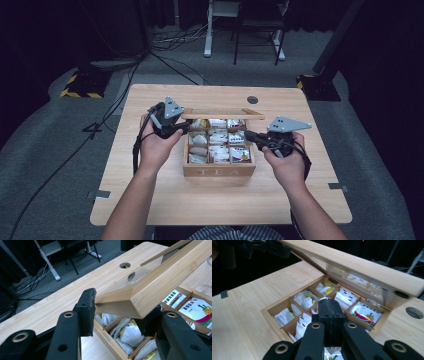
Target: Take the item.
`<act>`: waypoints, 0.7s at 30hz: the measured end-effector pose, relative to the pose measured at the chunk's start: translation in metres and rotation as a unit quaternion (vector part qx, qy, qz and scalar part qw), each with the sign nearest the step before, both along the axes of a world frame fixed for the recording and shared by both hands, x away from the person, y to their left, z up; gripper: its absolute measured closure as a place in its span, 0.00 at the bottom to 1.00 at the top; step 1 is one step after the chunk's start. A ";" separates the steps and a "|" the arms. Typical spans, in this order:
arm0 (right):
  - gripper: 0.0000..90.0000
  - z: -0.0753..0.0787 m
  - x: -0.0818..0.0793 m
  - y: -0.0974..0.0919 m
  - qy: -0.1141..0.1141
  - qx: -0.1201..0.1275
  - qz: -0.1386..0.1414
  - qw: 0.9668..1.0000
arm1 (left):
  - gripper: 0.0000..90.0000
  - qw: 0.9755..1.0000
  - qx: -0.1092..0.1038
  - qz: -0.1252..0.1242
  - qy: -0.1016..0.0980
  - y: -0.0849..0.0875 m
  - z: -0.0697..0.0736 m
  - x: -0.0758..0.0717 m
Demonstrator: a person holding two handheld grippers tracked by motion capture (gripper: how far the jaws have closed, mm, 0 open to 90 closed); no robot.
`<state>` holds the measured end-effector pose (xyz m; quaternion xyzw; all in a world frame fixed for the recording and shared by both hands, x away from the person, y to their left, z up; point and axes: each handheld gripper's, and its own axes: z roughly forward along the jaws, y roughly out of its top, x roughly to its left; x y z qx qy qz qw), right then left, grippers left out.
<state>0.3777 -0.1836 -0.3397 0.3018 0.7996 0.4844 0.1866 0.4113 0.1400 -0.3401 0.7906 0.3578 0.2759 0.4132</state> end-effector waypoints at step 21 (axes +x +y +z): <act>1.00 0.003 0.001 -0.052 -0.003 0.006 -0.060 0.998 | 0.61 1.000 0.000 0.001 0.000 0.000 0.000 0.000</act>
